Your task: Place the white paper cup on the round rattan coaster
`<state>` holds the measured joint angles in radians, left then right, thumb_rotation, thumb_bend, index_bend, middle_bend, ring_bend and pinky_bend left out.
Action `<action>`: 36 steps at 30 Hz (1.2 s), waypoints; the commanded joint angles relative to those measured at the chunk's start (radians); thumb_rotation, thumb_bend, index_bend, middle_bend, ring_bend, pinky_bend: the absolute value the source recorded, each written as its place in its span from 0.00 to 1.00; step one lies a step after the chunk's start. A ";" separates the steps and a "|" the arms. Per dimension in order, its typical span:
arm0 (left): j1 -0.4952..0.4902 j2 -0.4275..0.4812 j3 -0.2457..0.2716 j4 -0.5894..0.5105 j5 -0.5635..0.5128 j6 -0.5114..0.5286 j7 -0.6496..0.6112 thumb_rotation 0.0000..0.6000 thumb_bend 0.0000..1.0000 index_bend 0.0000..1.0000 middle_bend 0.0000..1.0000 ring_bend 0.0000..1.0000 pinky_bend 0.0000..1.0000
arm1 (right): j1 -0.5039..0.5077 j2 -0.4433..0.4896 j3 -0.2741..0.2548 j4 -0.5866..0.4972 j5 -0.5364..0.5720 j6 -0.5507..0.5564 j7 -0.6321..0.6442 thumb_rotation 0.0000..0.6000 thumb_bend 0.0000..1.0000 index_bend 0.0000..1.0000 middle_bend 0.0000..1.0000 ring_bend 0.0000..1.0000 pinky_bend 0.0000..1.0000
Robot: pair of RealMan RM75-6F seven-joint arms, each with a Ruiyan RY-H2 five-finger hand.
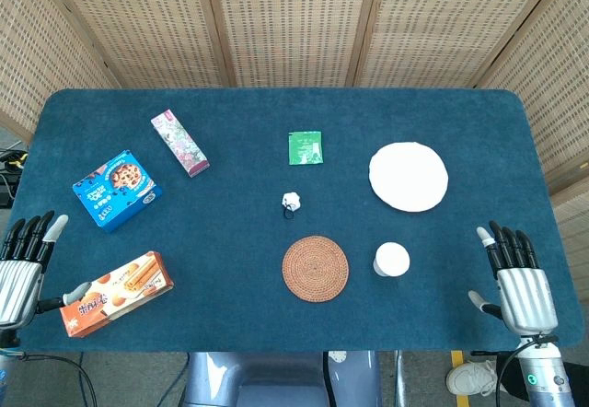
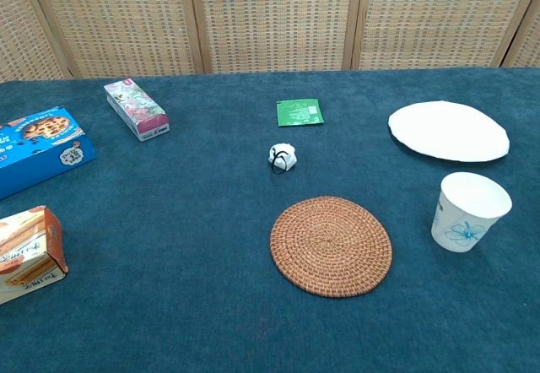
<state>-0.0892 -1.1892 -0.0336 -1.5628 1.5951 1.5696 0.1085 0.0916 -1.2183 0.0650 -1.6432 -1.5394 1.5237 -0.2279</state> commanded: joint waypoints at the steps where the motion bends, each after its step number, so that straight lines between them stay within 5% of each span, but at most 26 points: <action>1: 0.002 0.001 0.000 -0.001 0.000 0.003 0.001 0.00 0.08 0.00 0.00 0.00 0.00 | -0.003 0.004 0.002 0.001 0.003 0.003 0.010 1.00 0.03 0.00 0.00 0.00 0.01; 28: 0.005 0.003 0.003 -0.014 0.010 0.010 0.011 0.00 0.08 0.00 0.00 0.00 0.00 | -0.002 0.016 -0.012 -0.022 -0.031 -0.001 0.016 1.00 0.03 0.00 0.00 0.00 0.01; 36: 0.006 0.009 -0.004 -0.013 0.002 0.015 -0.002 0.00 0.08 0.00 0.00 0.00 0.00 | 0.031 0.012 -0.016 -0.032 -0.070 -0.035 0.049 1.00 0.03 0.13 0.00 0.00 0.01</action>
<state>-0.0834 -1.1803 -0.0373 -1.5764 1.5978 1.5847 0.1070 0.1139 -1.2043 0.0481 -1.6730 -1.6034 1.4978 -0.1814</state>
